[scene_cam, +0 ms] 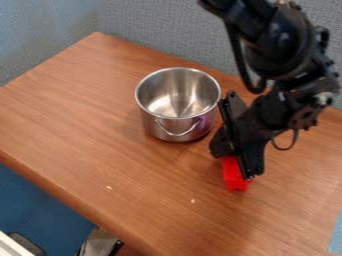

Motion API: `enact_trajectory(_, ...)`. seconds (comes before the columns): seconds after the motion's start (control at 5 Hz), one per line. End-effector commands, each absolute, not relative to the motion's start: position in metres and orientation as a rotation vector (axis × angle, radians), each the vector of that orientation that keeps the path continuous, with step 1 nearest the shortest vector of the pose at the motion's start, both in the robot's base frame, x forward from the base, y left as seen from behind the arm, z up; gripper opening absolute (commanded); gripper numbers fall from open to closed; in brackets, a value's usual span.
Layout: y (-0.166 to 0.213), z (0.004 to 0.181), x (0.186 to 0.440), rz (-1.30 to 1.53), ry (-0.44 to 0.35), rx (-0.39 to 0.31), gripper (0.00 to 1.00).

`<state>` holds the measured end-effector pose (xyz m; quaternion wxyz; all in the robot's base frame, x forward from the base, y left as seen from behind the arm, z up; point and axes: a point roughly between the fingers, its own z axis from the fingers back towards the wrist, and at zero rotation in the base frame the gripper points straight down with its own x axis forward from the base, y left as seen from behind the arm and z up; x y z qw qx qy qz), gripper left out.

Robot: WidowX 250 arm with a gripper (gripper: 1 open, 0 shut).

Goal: Move the red object from the metal pot to the table

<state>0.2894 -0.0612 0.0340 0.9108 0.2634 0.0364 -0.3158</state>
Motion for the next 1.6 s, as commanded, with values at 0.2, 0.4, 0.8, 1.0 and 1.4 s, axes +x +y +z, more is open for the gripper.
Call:
enact_trajectory(0.2,-0.070,0.054,0.282,-0.548,0.076,0.553,1.00)
enact_trajectory(0.4,-0.065,0.062,0.275,-0.545,0.079,0.556,0.00)
enact_trajectory(0.8,-0.046,0.075,0.264,-0.590,0.083,0.568,1.00)
enact_trajectory(1.0,-0.030,0.074,0.260,-0.638,0.100,0.583,0.00)
enact_trajectory(1.4,0.021,0.043,0.279,-0.750,0.073,0.614,1.00)
